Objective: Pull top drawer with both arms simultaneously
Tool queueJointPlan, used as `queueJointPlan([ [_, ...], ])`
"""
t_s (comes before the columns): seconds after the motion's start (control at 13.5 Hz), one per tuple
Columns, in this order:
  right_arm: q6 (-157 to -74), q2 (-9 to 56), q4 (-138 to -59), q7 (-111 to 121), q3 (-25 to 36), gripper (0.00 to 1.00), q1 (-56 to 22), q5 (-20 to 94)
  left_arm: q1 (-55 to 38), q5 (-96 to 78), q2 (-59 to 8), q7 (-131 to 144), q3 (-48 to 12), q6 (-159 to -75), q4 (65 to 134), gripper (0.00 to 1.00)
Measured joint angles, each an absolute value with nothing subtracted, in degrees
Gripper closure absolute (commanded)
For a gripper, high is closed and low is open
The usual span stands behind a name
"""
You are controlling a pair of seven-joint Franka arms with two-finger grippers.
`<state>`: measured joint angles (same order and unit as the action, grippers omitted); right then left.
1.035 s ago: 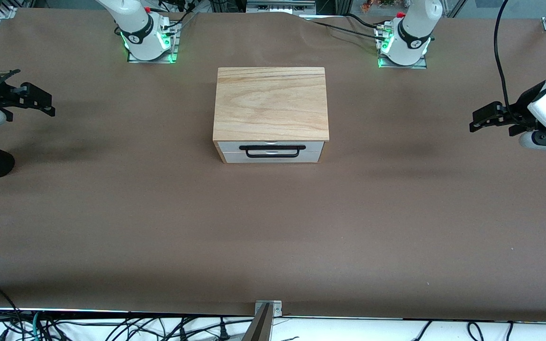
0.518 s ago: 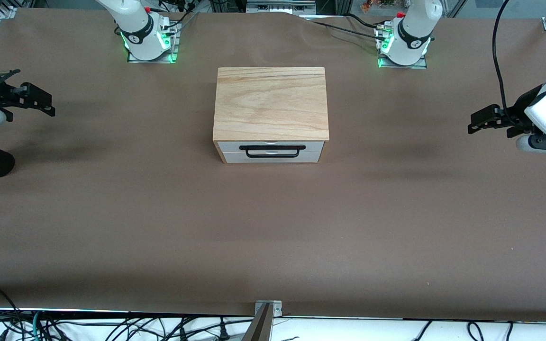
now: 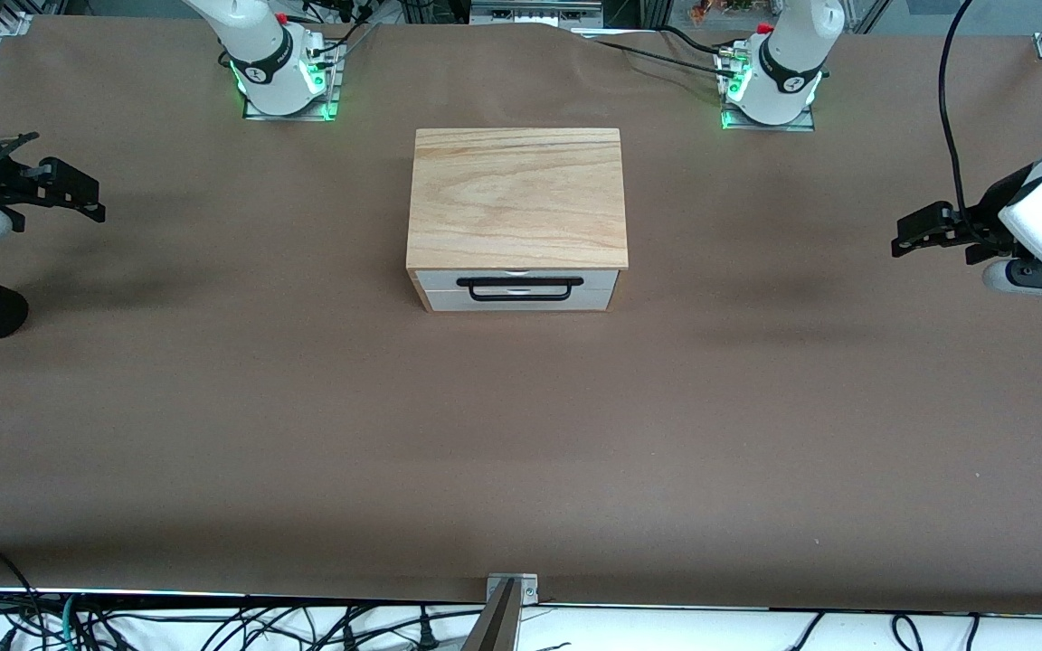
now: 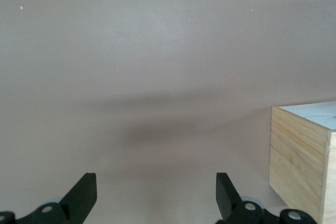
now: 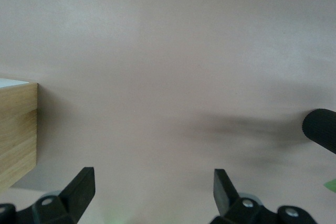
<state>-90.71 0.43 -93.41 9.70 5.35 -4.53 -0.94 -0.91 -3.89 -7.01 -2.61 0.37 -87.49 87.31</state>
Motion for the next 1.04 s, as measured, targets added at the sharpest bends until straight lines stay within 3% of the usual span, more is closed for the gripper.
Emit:
queueJointPlan([
  [0.52, -88.65, 1.46, -93.43, 9.87, 2.91, 0.0, -6.73, 0.52, -1.34, -7.59, -12.61, -2.78, -0.11, -87.78, 85.16, 0.0],
  [1.04, -85.39, 10.54, -93.85, 9.95, 2.5, 0.0, -8.58, 22.24, -3.08, -38.03, -27.6, -3.79, -0.32, -89.94, 84.97, 0.0],
])
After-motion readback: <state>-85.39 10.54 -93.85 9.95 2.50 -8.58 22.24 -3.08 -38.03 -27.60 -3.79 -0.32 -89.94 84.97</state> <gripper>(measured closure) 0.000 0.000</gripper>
